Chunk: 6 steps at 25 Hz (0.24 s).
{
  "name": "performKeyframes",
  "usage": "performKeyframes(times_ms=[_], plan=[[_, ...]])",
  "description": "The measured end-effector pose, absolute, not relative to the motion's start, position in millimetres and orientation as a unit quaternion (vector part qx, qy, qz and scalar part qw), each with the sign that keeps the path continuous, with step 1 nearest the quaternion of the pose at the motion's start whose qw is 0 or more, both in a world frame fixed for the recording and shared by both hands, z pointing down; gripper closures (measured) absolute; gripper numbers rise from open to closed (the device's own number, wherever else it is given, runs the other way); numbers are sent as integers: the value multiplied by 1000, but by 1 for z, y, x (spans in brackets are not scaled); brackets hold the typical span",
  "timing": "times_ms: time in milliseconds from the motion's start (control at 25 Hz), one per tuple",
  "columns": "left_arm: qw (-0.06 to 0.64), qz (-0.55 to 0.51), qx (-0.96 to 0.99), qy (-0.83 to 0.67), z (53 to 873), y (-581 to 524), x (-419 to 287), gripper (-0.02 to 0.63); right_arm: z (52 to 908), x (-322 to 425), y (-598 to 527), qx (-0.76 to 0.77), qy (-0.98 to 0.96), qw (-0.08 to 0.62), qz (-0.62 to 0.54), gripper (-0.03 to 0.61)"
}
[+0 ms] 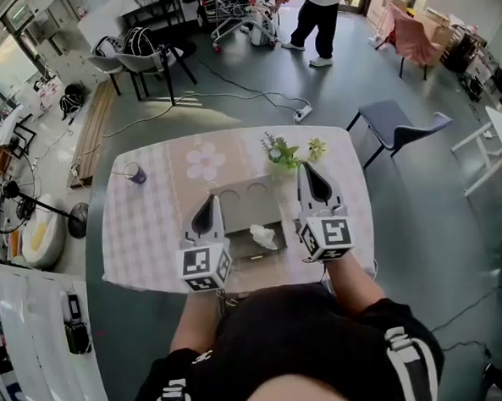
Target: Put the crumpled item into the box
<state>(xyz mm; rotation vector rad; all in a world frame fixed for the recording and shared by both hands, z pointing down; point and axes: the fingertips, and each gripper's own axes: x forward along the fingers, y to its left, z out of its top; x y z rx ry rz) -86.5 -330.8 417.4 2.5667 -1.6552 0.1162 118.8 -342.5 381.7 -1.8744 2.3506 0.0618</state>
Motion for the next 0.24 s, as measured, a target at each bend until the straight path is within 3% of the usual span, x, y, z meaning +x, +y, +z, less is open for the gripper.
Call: performKeyframes(times_ms=[240], plan=[[44, 41, 841, -538, 420, -329, -83, 611, 387, 119, -340, -620, 782, 63, 13, 577]])
